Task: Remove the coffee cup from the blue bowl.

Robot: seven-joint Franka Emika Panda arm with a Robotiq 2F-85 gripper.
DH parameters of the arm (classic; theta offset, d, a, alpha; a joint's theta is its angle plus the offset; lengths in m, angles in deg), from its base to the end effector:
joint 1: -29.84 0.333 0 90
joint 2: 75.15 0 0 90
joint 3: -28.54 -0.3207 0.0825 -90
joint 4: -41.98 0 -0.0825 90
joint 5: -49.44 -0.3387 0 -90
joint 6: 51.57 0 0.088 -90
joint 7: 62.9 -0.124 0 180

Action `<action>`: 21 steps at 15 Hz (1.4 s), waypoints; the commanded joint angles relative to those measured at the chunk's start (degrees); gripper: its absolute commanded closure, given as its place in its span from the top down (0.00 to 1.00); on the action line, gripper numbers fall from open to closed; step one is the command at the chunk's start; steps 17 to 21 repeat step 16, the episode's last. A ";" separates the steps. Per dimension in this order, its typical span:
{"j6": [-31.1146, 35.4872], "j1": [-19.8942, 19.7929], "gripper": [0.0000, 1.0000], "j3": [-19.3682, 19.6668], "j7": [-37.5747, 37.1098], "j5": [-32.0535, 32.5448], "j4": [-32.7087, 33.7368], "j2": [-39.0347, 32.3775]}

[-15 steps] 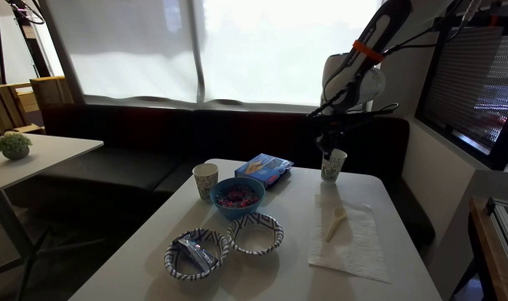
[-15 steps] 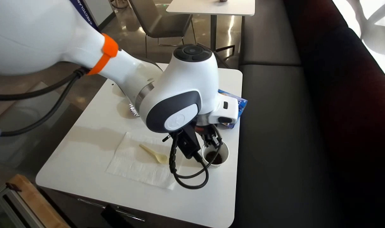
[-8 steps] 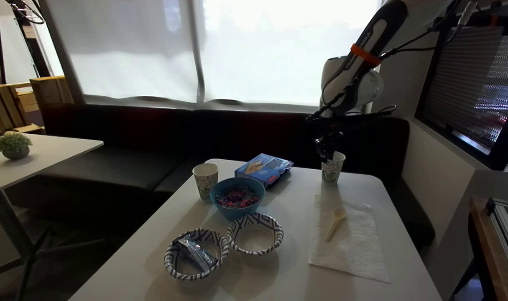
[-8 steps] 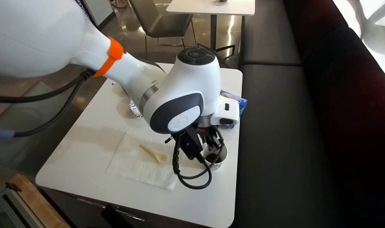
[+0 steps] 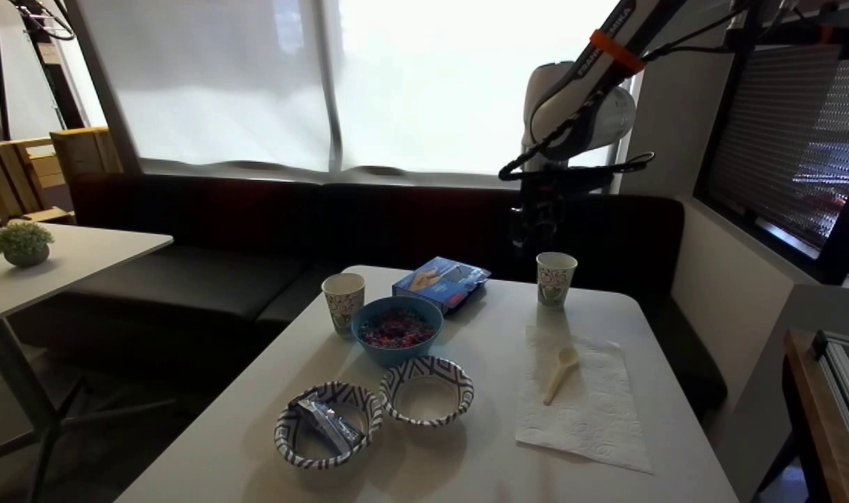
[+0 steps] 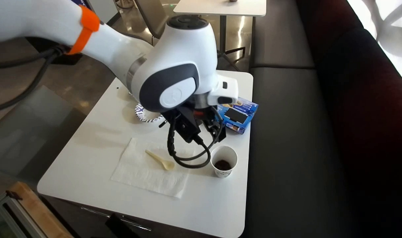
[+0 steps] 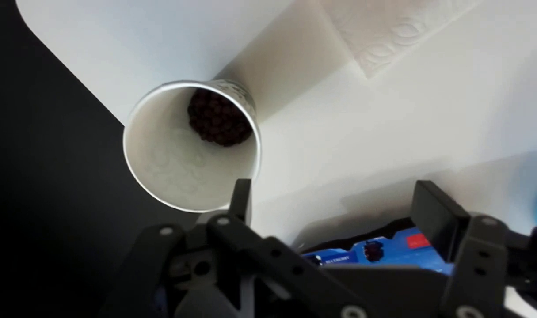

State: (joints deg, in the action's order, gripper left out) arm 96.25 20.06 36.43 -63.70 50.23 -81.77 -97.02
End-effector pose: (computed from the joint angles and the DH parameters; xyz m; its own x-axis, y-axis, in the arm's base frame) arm 0.5228 -0.1653 0.2483 0.9549 -0.2941 0.0418 -0.2962 -0.9534 0.0584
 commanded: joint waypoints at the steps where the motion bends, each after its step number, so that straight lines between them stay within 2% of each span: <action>1: -4.89 1.52 1.00 -1.71 0.03 -1.82 -4.41 7.96; 2: -6.49 2.11 1.00 -2.03 -0.66 -1.84 -4.74 9.25; 4: -10.44 2.55 1.00 -3.86 2.57 -3.04 -5.66 11.31; 6: -11.97 3.49 1.00 -5.30 7.64 -1.53 -7.78 13.32; 10: -12.09 4.56 1.00 -8.14 18.12 -3.44 -9.64 14.34; 11: -11.47 4.83 1.00 -6.96 12.83 -1.77 -7.67 12.73; 14: -11.47 5.17 1.00 -7.68 15.89 -2.05 -8.41 13.09; 21: -11.47 5.08 1.00 -7.65 16.46 -2.06 -8.44 13.15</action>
